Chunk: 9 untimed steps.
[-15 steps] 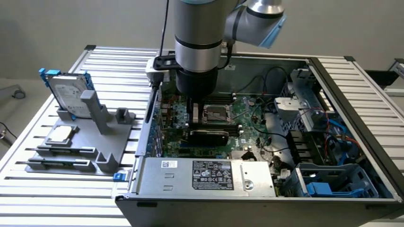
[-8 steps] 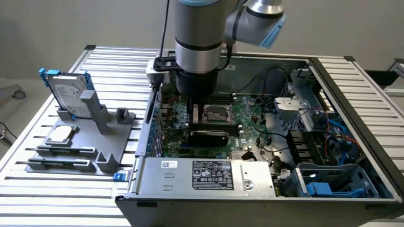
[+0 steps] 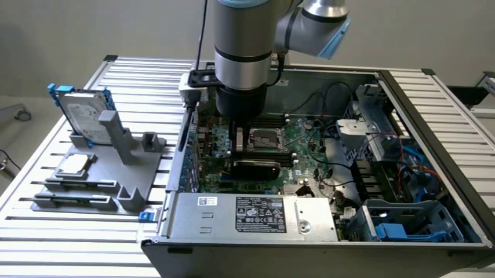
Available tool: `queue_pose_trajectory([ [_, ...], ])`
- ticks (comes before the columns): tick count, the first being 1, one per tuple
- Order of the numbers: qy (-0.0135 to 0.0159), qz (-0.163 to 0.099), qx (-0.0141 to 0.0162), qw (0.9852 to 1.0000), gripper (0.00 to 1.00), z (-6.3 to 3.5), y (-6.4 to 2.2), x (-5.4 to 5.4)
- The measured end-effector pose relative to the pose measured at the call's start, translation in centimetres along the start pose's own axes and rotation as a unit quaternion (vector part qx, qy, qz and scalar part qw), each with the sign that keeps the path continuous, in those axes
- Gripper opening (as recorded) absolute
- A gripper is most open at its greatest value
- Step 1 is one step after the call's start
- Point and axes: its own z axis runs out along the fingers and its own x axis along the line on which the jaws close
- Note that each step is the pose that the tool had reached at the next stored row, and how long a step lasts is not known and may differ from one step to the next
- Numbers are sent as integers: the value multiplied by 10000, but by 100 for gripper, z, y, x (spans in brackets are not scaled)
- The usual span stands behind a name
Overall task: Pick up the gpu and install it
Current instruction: 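Press down on the gpu until it lock into place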
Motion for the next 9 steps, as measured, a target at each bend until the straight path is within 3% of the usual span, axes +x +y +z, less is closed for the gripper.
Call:
queue_pose_trajectory([
  [6, 8, -1, -11, 10000, 11, -144, 3, 0],
  [9, 7, -1, -10, 10000, 11, -167, 32, 1],
])
